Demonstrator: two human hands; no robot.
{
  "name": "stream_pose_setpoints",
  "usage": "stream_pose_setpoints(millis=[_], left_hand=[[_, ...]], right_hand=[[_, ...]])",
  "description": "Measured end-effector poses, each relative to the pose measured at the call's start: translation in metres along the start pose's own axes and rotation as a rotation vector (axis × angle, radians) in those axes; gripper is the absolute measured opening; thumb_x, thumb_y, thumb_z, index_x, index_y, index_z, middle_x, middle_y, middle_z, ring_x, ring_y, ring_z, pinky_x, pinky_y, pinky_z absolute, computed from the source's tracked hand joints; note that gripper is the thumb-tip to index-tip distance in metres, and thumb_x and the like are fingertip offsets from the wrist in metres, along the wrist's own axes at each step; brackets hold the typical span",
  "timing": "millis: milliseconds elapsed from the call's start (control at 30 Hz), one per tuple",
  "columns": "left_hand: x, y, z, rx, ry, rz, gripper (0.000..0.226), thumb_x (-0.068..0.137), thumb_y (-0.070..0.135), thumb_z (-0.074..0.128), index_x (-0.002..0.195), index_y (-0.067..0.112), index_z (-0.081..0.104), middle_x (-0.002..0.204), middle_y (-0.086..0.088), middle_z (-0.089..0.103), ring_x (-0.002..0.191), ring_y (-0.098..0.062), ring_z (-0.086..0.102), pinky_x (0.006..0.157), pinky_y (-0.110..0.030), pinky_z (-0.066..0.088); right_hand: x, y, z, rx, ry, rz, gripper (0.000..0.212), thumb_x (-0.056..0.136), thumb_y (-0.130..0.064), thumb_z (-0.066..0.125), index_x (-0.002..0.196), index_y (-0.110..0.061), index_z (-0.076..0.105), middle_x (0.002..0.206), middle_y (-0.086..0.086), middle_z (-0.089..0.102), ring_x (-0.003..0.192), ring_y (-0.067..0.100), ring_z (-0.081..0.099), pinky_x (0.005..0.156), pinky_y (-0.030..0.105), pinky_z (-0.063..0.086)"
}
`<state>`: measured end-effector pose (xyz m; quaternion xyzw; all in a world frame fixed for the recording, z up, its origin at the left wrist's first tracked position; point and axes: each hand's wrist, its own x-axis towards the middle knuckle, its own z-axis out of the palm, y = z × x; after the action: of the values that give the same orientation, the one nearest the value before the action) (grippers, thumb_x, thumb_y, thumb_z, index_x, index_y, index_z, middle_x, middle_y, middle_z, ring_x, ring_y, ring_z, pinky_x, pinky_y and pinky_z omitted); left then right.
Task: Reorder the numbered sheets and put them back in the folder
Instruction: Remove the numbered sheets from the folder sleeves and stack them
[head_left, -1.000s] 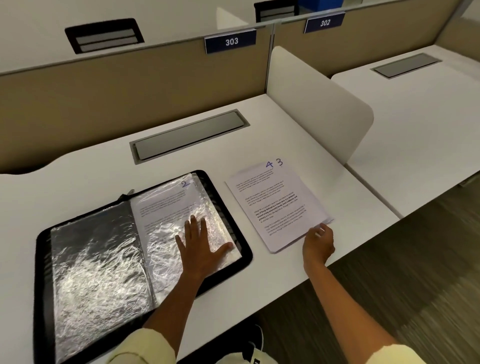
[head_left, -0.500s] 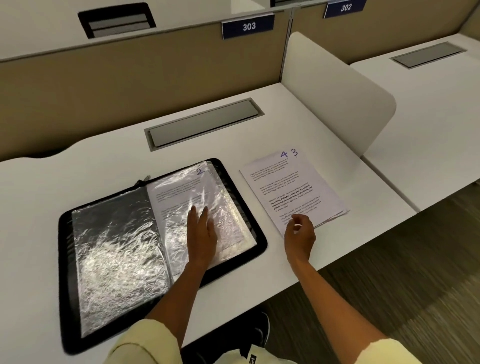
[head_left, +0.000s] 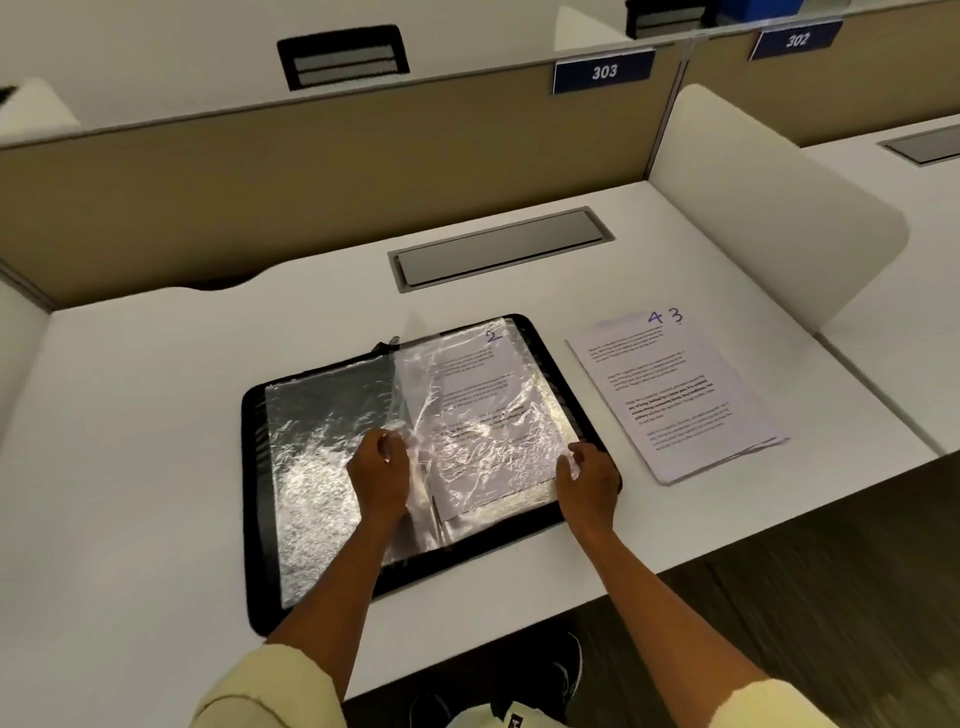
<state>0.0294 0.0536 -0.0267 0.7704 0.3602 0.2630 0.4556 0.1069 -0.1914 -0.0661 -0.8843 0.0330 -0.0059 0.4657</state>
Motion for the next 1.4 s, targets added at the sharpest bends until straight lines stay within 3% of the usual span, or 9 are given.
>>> stream_pose_setpoints(millis=[167,333,533,700,800,933,1100,1233,1400], left_hand=[[0.006,-0.012,-0.038,-0.043,0.043,-0.142,0.018,0.089,0.003,0.055,0.071,0.006,0.058,0.063,-0.004,0.056,0.058,-0.017,0.049,0.054,-0.029,0.038],[0.018,-0.038,-0.062,-0.044,0.049,-0.199,0.016,0.084,0.021,0.055,0.068,0.017,0.056,0.066,-0.009,0.064,0.062,-0.035,0.063,0.059,-0.046,0.051],[0.024,-0.050,-0.081,-0.018,0.053,-0.191,0.024,0.090,0.010,0.057,0.067,0.016,0.055,0.065,-0.004,0.057,0.062,-0.022,0.053,0.061,-0.034,0.043],[0.025,-0.053,-0.092,0.017,0.121,-0.201,0.007,0.089,0.006,0.059,0.094,0.004,0.063,0.076,-0.007,0.061,0.067,-0.022,0.054,0.056,-0.025,0.039],[0.032,-0.057,-0.095,-0.030,0.142,-0.207,0.033,0.088,0.006,0.064,0.120,0.003,0.060,0.102,-0.014,0.066,0.088,-0.027,0.061,0.076,-0.031,0.048],[0.056,-0.056,-0.102,-0.019,0.133,-0.158,0.039,0.087,0.012,0.070,0.123,0.005,0.061,0.120,-0.016,0.064,0.111,-0.031,0.059,0.095,-0.042,0.048],[0.078,-0.034,-0.101,0.017,-0.002,-0.023,0.033,0.088,0.011,0.069,0.119,0.005,0.062,0.126,-0.012,0.060,0.118,-0.025,0.054,0.099,-0.032,0.041],[0.073,-0.022,-0.081,0.051,-0.143,0.107,0.025,0.085,0.005,0.072,0.109,0.004,0.066,0.115,-0.013,0.062,0.111,-0.029,0.058,0.092,-0.028,0.041],[0.040,-0.030,-0.042,0.099,-0.398,0.237,0.025,0.081,0.028,0.077,0.099,0.012,0.069,0.107,-0.007,0.062,0.102,-0.028,0.061,0.086,-0.045,0.056]], right_hand=[[-0.005,-0.008,0.005,-0.084,0.040,0.040,0.026,0.090,-0.013,0.070,0.115,-0.008,0.067,0.107,0.014,0.066,0.100,0.033,0.061,0.083,0.040,0.050],[-0.007,-0.015,0.009,-0.124,0.102,0.105,0.024,0.085,-0.006,0.068,0.109,-0.008,0.068,0.096,0.014,0.068,0.088,0.034,0.064,0.071,0.041,0.056],[-0.016,-0.023,0.010,-0.118,0.184,0.134,0.018,0.091,-0.006,0.063,0.108,-0.009,0.067,0.098,0.011,0.072,0.095,0.035,0.064,0.086,0.045,0.048],[-0.021,-0.025,0.008,-0.127,0.214,0.148,0.011,0.096,-0.017,0.064,0.105,-0.012,0.068,0.100,0.008,0.071,0.100,0.034,0.061,0.092,0.046,0.042],[-0.023,-0.026,0.007,-0.126,0.214,0.146,0.013,0.098,-0.021,0.061,0.105,-0.012,0.067,0.099,0.008,0.070,0.100,0.033,0.061,0.093,0.046,0.042],[-0.026,-0.034,0.008,-0.165,0.264,0.128,0.014,0.097,-0.021,0.063,0.106,-0.013,0.070,0.109,0.012,0.069,0.104,0.036,0.059,0.089,0.047,0.044],[-0.028,-0.043,0.007,-0.206,0.289,0.117,0.017,0.095,-0.022,0.067,0.106,-0.011,0.073,0.118,0.015,0.065,0.107,0.036,0.058,0.087,0.049,0.047],[-0.028,-0.045,0.008,-0.044,0.274,0.040,0.014,0.095,-0.019,0.066,0.101,-0.008,0.074,0.101,0.011,0.069,0.094,0.030,0.065,0.082,0.047,0.057],[-0.031,-0.059,0.009,0.153,0.145,0.076,0.016,0.100,-0.023,0.059,0.096,-0.011,0.069,0.089,-0.001,0.064,0.083,0.016,0.063,0.077,0.041,0.060]])
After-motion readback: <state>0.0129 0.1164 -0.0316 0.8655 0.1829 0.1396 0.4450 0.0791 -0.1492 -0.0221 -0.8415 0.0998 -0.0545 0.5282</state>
